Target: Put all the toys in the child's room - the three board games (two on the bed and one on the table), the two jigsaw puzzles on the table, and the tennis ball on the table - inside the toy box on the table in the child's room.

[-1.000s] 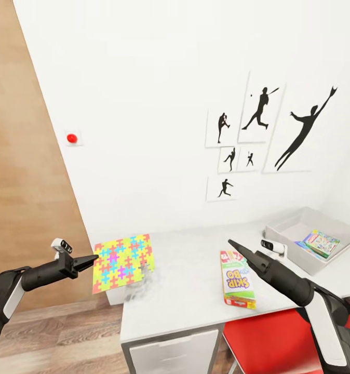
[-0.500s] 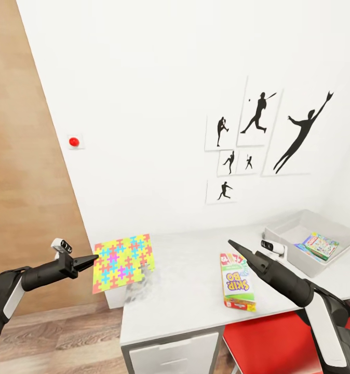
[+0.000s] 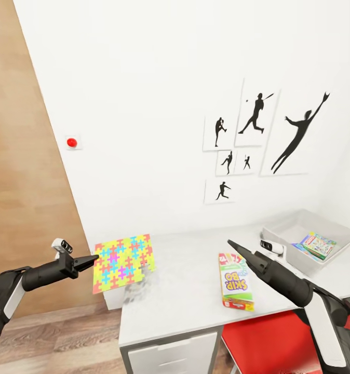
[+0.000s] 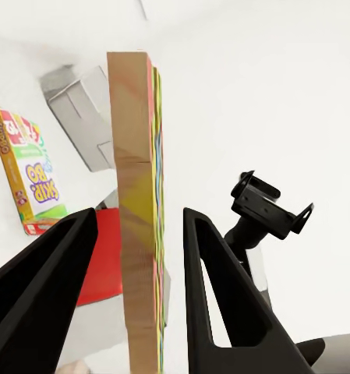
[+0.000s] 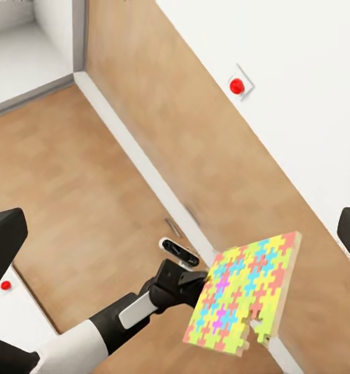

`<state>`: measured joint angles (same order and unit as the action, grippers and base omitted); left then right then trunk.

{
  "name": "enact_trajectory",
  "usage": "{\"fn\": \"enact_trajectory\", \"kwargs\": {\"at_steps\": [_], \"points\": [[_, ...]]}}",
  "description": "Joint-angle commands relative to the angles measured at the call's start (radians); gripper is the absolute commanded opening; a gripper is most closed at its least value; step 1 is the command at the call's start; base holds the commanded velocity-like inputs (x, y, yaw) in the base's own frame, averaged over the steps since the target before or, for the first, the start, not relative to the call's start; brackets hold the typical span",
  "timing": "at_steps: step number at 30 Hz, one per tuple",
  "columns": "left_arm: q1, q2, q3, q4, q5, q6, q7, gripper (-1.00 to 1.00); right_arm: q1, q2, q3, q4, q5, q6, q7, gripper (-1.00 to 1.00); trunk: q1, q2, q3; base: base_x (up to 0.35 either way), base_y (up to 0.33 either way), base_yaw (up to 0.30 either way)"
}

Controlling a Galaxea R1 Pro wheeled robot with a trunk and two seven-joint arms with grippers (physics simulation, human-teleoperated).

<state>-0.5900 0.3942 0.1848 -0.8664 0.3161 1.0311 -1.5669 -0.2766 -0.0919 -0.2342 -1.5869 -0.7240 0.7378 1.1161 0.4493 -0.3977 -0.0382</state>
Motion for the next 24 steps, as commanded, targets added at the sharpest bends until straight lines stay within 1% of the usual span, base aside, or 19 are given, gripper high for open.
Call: {"fn": "enact_trajectory", "kwargs": {"at_steps": [1,5,8,17,24], "points": [[-0.001,0.0,0.0,0.0,0.0,0.01,-0.004,-1.0,-0.001,0.0,-0.001,0.0,-0.005,0.008,0.0,1.0,0.001,-0.002,-0.001,0.0,0.0,-0.183],[-0.001,0.0,-0.001,0.0,0.0,0.009,-0.004,-1.0,-0.001,0.0,-0.006,0.001,-0.005,0.012,0.001,1.0,0.001,-0.002,0.002,0.0,-0.03,-0.21],[-0.001,0.0,0.0,0.0,0.0,0.008,-0.004,-1.0,-0.001,-0.001,-0.007,0.001,-0.005,0.013,0.001,1.0,0.001,-0.002,0.006,0.0,-0.202,-0.223],[-0.001,-0.002,0.0,0.0,0.0,0.007,-0.004,-1.0,-0.001,-0.005,-0.009,0.0,-0.004,0.014,0.0,1.0,0.001,-0.002,0.015,0.0,-0.292,-0.223],[-0.001,-0.003,-0.002,0.0,0.0,0.006,-0.004,-1.0,-0.001,-0.008,-0.011,0.005,-0.004,0.009,-0.004,1.0,0.001,-0.002,0.016,0.0,-0.307,-0.044]]}}
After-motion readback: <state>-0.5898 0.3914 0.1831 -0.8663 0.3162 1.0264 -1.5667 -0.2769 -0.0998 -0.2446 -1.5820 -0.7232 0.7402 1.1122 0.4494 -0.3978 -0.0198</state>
